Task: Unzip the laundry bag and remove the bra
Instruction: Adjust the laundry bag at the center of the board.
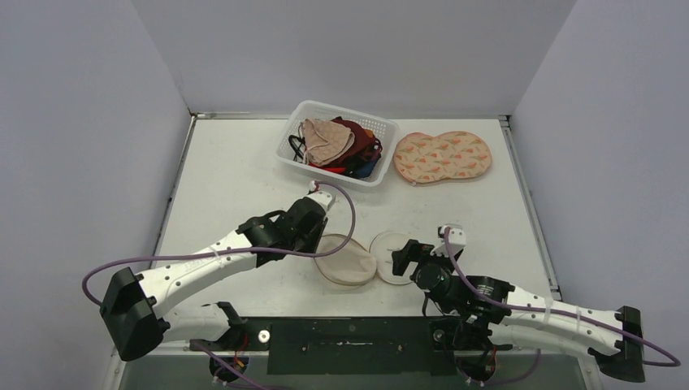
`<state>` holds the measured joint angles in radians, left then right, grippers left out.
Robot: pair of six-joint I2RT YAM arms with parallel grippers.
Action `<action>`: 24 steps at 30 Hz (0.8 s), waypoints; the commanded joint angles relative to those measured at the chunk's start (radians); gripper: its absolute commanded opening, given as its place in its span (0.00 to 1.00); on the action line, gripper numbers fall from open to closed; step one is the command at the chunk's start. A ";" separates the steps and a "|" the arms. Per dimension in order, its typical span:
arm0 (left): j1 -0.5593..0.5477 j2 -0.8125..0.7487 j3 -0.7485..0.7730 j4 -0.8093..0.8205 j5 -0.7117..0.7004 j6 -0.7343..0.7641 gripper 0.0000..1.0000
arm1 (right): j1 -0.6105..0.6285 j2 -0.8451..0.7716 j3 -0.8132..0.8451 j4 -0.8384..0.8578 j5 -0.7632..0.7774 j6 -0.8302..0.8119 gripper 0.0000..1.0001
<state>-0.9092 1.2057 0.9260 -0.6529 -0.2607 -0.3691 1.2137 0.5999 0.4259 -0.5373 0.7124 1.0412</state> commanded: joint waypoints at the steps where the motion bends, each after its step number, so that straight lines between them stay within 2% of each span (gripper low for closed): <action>1: -0.002 -0.006 -0.025 0.089 0.003 -0.047 0.11 | -0.003 0.055 0.020 -0.064 0.112 0.120 0.97; 3: -0.002 -0.020 -0.052 0.108 -0.011 -0.083 0.00 | -0.018 0.070 0.020 -0.070 0.122 0.137 0.97; 9: -0.002 -0.128 -0.159 0.153 -0.083 -0.225 0.00 | -0.131 0.119 -0.009 -0.024 0.073 0.141 0.99; 17: -0.006 -0.249 -0.255 0.190 -0.106 -0.308 0.00 | -0.395 0.166 -0.144 0.197 -0.210 0.072 0.81; 20: -0.005 -0.269 -0.287 0.210 -0.096 -0.319 0.00 | -0.417 0.196 -0.159 0.256 -0.241 0.050 0.73; 24: -0.007 -0.264 -0.306 0.220 -0.085 -0.322 0.00 | -0.417 0.248 -0.150 0.309 -0.250 0.015 0.72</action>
<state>-0.9096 0.9493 0.6270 -0.4999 -0.3439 -0.6678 0.8036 0.8112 0.2626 -0.3561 0.4988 1.1019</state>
